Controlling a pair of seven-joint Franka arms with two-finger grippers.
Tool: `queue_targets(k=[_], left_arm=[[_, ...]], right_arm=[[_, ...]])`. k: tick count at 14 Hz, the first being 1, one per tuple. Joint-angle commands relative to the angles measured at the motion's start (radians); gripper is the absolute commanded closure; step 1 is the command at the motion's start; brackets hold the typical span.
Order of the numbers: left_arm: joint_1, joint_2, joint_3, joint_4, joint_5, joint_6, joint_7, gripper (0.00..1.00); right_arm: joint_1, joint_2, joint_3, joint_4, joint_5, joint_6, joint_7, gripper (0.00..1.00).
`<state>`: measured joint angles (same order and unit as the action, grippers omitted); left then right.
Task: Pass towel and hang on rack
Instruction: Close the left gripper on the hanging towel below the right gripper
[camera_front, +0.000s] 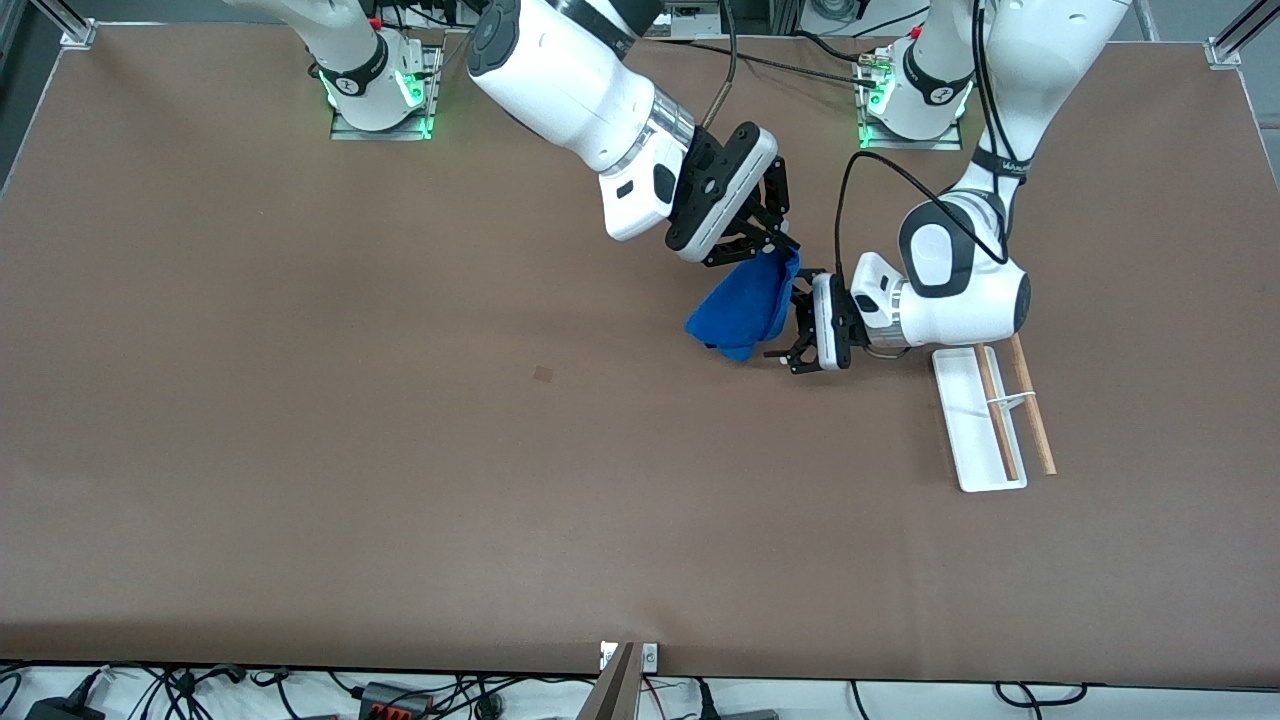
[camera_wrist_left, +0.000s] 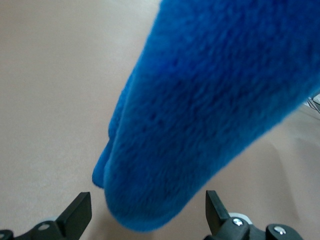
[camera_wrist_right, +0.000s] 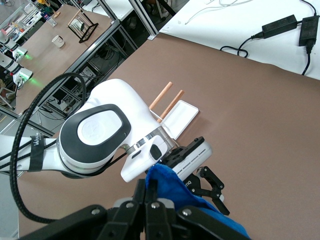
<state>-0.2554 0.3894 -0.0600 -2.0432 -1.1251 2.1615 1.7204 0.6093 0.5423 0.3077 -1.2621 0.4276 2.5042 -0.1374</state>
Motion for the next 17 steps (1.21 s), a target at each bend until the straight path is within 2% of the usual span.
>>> queue_targets(k=[1, 3, 4, 5, 6, 7, 12, 17], left_arm=[[-0.027, -0.009, 0.002, 0.009, -0.038, 0.043, 0.031, 0.0], [-0.033, -0.001, 0.002, 0.029, -0.038, 0.043, 0.024, 0.01], [-0.033, 0.003, 0.002, 0.038, -0.038, 0.041, 0.024, 0.04], [-0.033, 0.009, 0.002, 0.041, -0.036, 0.04, 0.03, 0.15], [-0.033, 0.011, 0.002, 0.041, -0.038, 0.04, 0.03, 0.34], [-0.033, 0.011, 0.002, 0.041, -0.038, 0.04, 0.031, 0.48], [-0.035, 0.013, 0.002, 0.041, -0.033, 0.038, 0.034, 0.96], [-0.028, 0.017, 0.005, 0.074, -0.018, 0.024, 0.03, 0.99]], right_arm=[[0.006, 0.01, -0.001, 0.024, 0.011, 0.004, 0.005, 1.0], [0.006, 0.01, -0.001, 0.024, 0.011, 0.004, 0.005, 1.0], [0.006, 0.01, -0.001, 0.024, 0.011, 0.004, 0.005, 1.0], [0.006, 0.01, -0.001, 0.024, 0.011, 0.004, 0.005, 1.0], [0.006, 0.01, -0.001, 0.024, 0.011, 0.004, 0.005, 1.0], [0.006, 0.01, -0.001, 0.024, 0.01, 0.004, 0.005, 1.0], [0.006, 0.01, -0.001, 0.023, 0.01, 0.004, 0.004, 1.0], [0.004, 0.01, -0.001, 0.02, 0.008, 0.004, 0.005, 1.0]])
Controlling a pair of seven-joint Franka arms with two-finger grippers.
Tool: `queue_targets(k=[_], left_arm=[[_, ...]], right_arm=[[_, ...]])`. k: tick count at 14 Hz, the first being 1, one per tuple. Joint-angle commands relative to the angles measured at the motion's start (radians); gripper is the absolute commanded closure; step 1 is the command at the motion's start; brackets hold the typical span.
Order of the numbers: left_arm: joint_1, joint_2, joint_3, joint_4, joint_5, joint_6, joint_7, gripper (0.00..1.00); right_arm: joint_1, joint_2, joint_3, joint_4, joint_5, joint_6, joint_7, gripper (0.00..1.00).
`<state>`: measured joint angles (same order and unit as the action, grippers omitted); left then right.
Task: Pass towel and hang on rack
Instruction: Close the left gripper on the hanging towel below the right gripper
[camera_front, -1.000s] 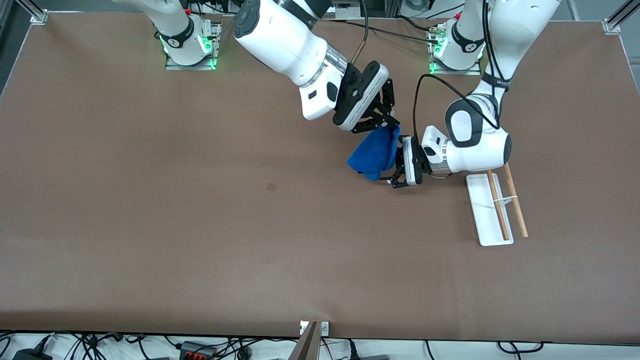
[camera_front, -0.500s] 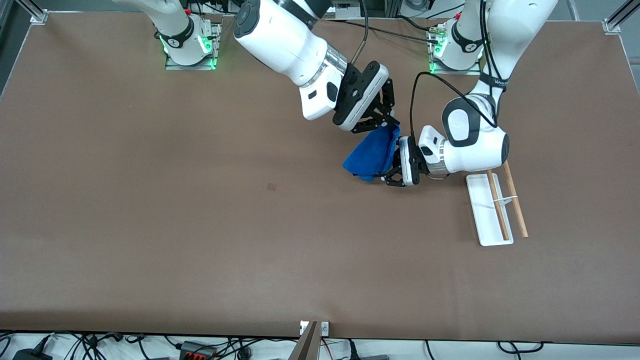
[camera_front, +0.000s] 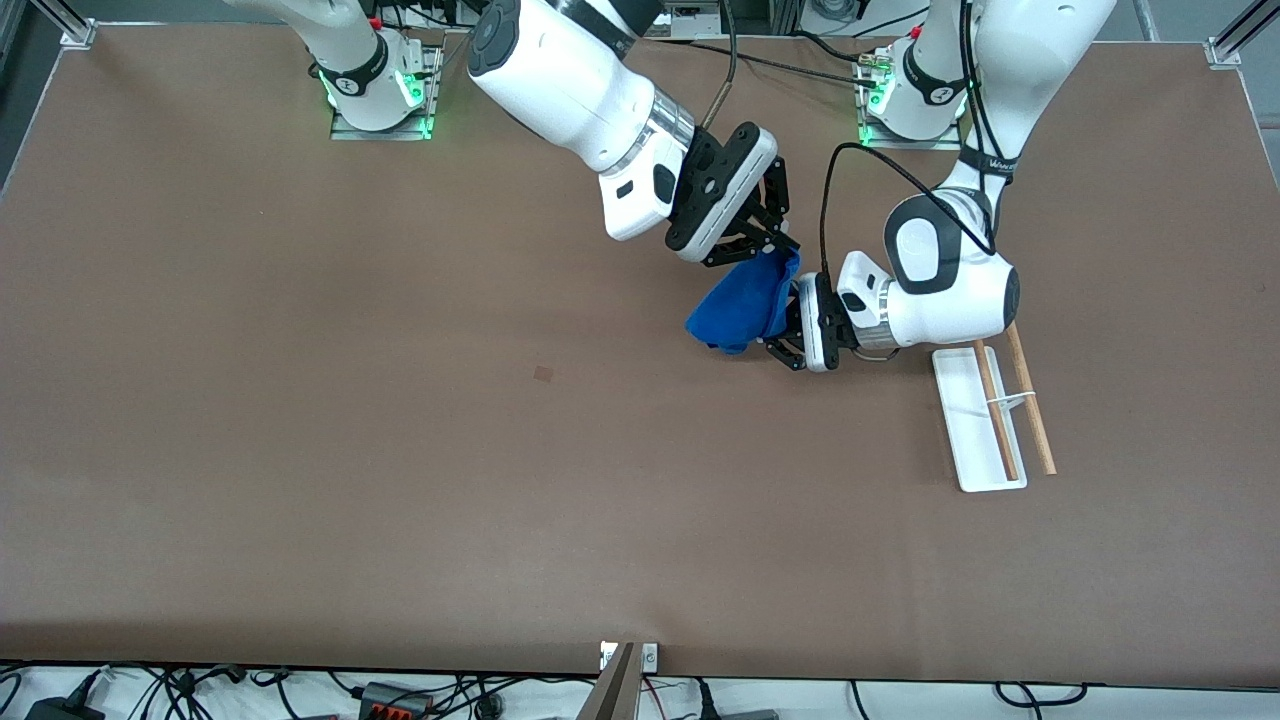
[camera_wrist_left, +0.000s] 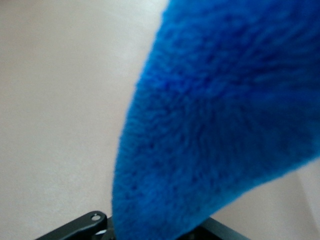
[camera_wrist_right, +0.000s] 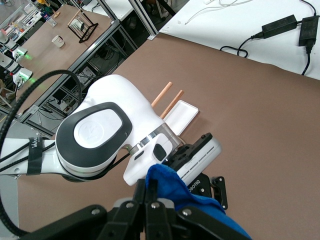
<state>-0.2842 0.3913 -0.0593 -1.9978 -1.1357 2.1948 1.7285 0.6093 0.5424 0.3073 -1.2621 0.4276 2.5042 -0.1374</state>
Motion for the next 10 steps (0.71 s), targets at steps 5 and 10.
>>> queue_targets(k=[5, 10], left_arm=[[0.019, 0.018, 0.015, 0.037, 0.031, -0.026, 0.017, 0.99], [0.072, 0.008, 0.024, 0.04, 0.14, -0.07, -0.004, 0.99]], right_arm=[[0.001, 0.008, -0.007, 0.006, -0.013, -0.002, 0.004, 0.0], [-0.008, -0.019, -0.088, 0.004, -0.098, -0.146, 0.016, 0.0]])
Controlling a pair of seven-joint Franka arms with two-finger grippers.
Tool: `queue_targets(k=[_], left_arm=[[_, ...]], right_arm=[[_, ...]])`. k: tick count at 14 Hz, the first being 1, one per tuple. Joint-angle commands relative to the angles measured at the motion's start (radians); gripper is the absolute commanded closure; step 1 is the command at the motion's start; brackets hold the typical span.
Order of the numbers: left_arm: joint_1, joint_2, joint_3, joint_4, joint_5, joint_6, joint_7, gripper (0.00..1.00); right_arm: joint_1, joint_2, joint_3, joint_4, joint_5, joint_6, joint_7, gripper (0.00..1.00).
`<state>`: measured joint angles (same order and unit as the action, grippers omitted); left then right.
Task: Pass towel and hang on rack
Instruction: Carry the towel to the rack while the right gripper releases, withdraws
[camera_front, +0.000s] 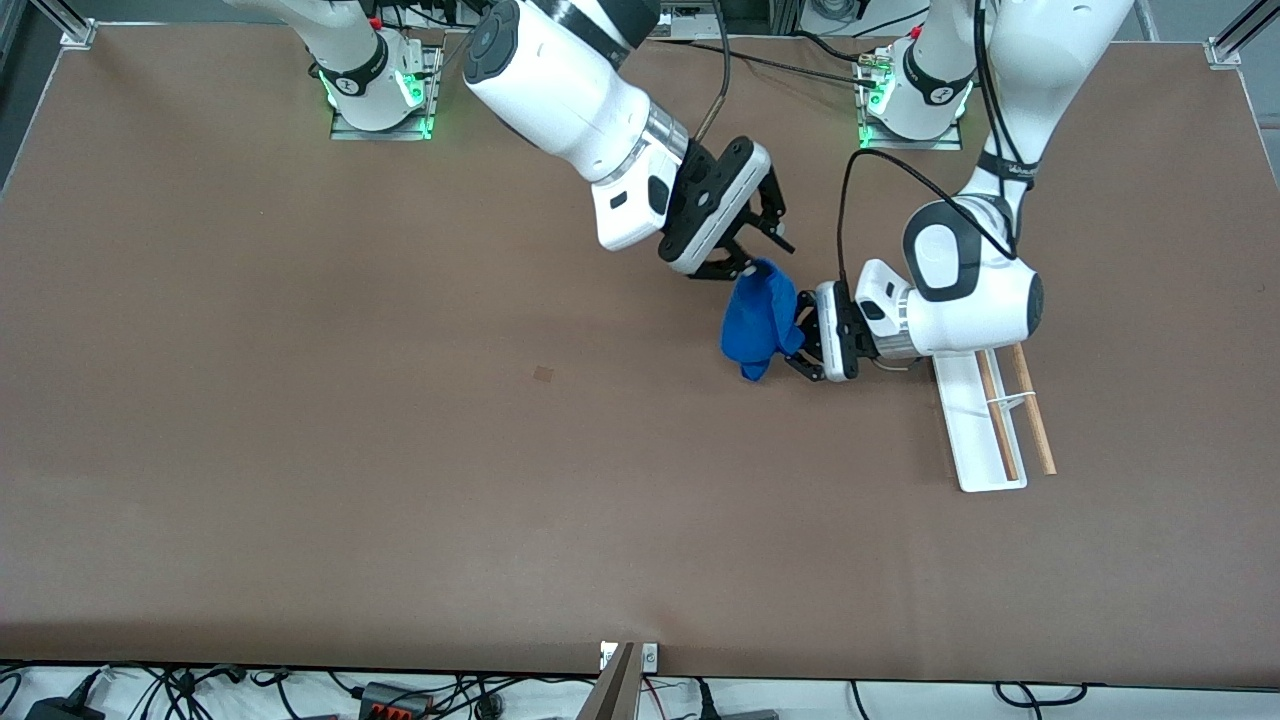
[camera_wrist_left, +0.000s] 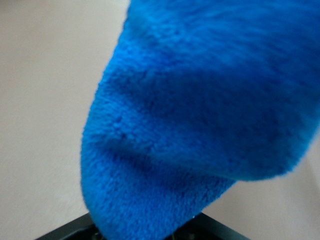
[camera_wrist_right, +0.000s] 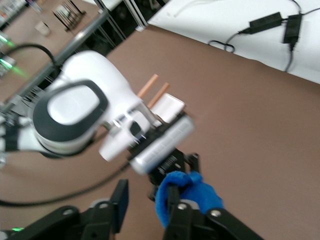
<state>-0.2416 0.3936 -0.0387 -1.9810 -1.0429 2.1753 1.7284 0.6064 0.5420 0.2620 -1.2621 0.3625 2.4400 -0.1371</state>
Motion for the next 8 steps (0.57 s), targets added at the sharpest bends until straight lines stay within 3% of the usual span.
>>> queue_targets(k=[1, 6, 8], left_arm=[[0.057, -0.001, 0.003, 0.025, 0.072, -0.067, -0.018, 0.99], [0.192, 0.002, 0.002, 0.187, 0.363, -0.242, -0.174, 0.99], [0.232, 0.002, 0.003, 0.212, 0.409, -0.291, -0.231, 0.99]], right_arm=[[-0.005, -0.036, -0.07, 0.004, -0.034, -0.132, 0.022, 0.0], [-0.007, -0.053, -0.246, 0.003, -0.036, -0.387, 0.043, 0.0], [-0.002, -0.048, -0.334, 0.0, -0.045, -0.504, 0.074, 0.0]])
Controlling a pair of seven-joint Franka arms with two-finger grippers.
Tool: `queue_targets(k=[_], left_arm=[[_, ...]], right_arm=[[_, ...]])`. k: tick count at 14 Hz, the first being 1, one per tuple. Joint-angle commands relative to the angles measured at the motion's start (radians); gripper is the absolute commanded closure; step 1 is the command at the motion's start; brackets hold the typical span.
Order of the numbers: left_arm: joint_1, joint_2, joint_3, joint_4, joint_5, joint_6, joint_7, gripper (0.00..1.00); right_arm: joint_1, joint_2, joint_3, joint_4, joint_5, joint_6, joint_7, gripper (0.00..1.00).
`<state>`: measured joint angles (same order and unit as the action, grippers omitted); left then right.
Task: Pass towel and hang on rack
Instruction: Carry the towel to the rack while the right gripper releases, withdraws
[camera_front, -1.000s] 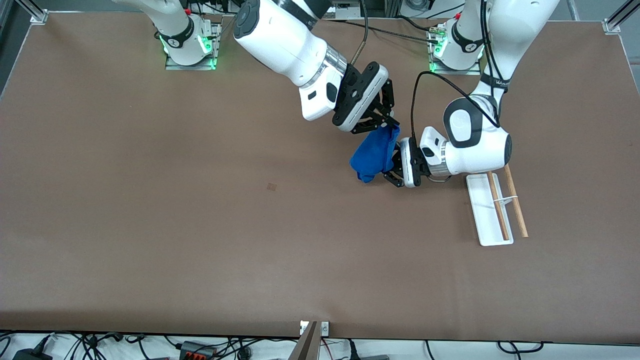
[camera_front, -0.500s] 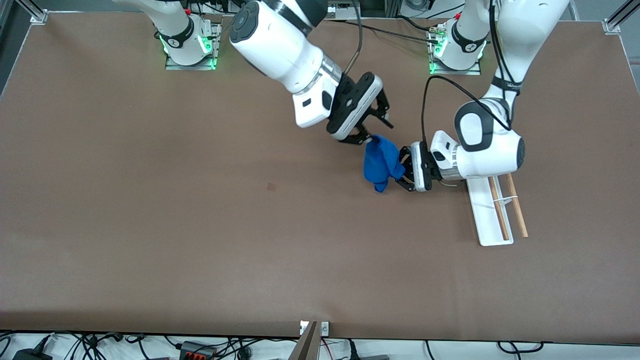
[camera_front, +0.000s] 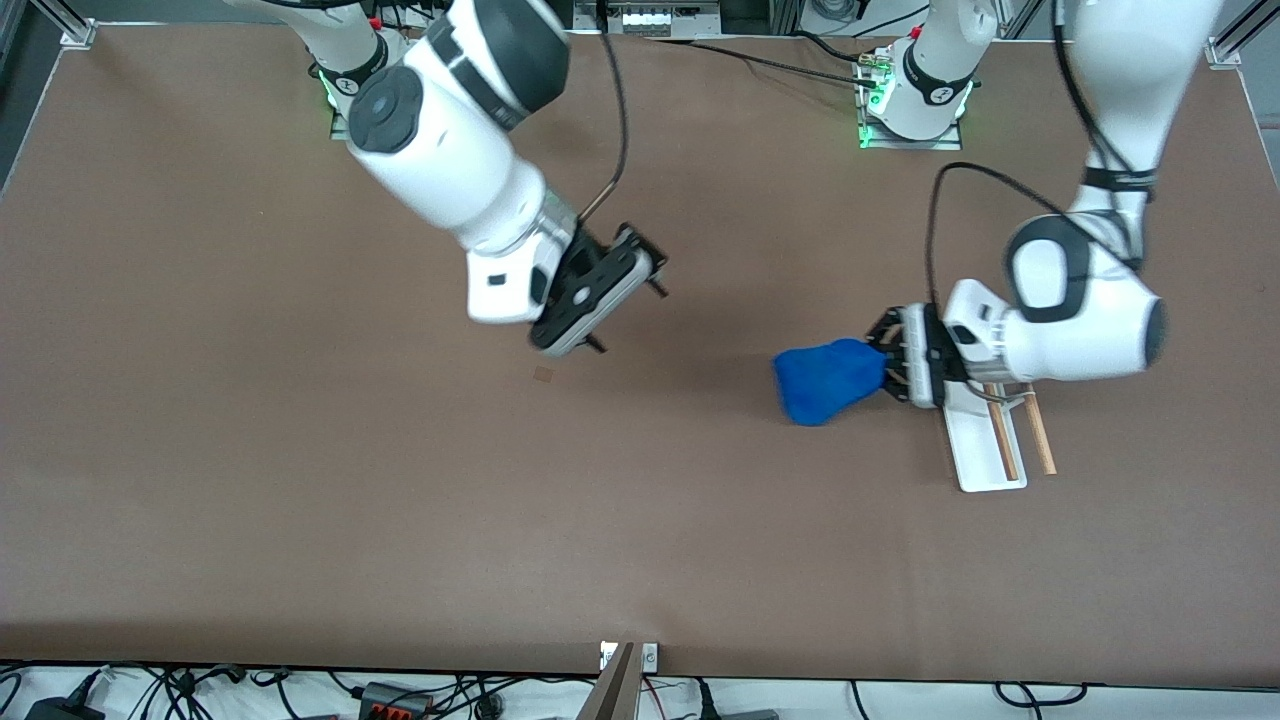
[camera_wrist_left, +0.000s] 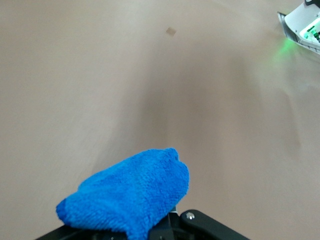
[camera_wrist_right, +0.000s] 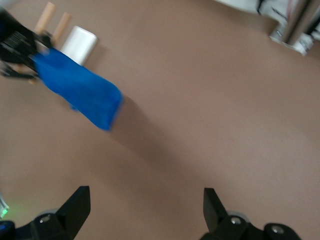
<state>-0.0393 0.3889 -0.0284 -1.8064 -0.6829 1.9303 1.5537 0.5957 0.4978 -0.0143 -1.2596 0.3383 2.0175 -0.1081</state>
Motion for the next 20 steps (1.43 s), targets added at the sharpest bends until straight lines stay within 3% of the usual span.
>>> queue_targets(k=[1, 6, 9, 13, 18, 19, 20], left_arm=[[0.05, 0.004, -0.004, 0.035, 0.054, -0.051, -0.091, 0.99], [0.15, 0.005, 0.004, 0.036, 0.127, -0.063, -0.231, 0.99], [0.151, -0.002, 0.037, 0.056, 0.247, -0.109, -0.433, 0.99], [0.18, 0.007, 0.05, 0.101, 0.331, -0.129, -0.469, 0.99], [0.251, 0.033, 0.048, 0.173, 0.413, -0.182, -0.443, 0.99], [0.257, 0.051, 0.048, 0.185, 0.419, -0.182, -0.439, 0.99], [0.275, 0.071, 0.048, 0.193, 0.421, -0.182, -0.434, 0.99]], right_arm=[[0.004, -0.002, -0.09, -0.003, -0.053, -0.133, 0.048, 0.0], [-0.008, 0.002, -0.251, -0.02, -0.211, -0.313, 0.166, 0.0], [-0.039, -0.001, -0.325, -0.038, -0.217, -0.342, 0.205, 0.0], [-0.034, -0.025, -0.44, -0.029, -0.207, -0.35, 0.183, 0.0], [-0.068, -0.082, -0.472, -0.03, -0.208, -0.378, 0.191, 0.0], [-0.106, -0.094, -0.454, -0.03, -0.203, -0.381, 0.189, 0.0], [-0.176, -0.117, -0.393, -0.03, -0.203, -0.382, 0.183, 0.0]])
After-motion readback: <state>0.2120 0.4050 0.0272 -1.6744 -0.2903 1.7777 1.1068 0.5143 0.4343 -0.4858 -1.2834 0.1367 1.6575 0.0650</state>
